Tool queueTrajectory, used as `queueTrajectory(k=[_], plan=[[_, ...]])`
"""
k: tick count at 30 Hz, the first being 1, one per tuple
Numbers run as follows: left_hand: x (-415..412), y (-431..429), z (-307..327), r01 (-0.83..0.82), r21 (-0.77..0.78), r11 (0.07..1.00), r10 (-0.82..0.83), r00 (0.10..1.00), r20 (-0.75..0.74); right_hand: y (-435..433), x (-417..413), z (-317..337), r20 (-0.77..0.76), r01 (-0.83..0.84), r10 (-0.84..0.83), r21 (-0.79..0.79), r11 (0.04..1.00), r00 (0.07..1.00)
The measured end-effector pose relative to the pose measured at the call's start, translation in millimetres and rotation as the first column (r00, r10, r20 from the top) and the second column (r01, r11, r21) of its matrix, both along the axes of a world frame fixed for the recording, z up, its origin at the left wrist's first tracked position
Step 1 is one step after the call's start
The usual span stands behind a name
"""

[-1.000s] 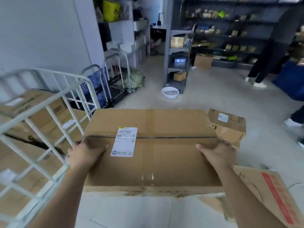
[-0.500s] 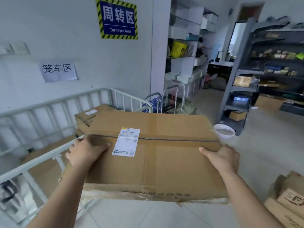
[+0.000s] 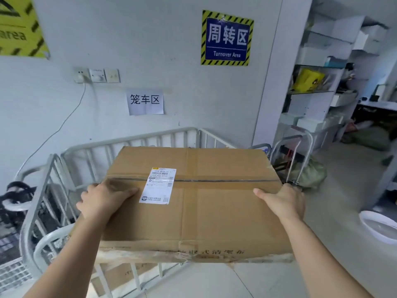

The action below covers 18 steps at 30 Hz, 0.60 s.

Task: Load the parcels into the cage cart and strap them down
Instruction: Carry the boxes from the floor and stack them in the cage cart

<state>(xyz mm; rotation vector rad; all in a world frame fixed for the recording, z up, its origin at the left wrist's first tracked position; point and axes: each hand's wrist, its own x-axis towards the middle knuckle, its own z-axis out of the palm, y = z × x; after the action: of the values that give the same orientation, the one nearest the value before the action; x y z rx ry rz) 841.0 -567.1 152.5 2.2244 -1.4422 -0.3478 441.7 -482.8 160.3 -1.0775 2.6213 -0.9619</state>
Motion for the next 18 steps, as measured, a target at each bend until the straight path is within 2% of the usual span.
queueTrajectory(k=[10, 13, 18], plan=[[36, -65, 8, -0.205, -0.003, 0.979, 0.205, 0.976, -0.068, -153, 24, 20, -0.074, -0.234, 0.236, 0.032, 0.972, 0.969], [52, -82, 8, -0.246, -0.011, 0.969, 0.244, 0.965, -0.099, -192, 40, 21, -0.060, -0.291, 0.292, 0.027, 0.956, 0.955], [76, -119, 9, -0.328, -0.018, 0.944, 0.326, 0.943, -0.070, -256, 74, 17, -0.038, -0.356, 0.357, 0.042, 0.934, 0.933]])
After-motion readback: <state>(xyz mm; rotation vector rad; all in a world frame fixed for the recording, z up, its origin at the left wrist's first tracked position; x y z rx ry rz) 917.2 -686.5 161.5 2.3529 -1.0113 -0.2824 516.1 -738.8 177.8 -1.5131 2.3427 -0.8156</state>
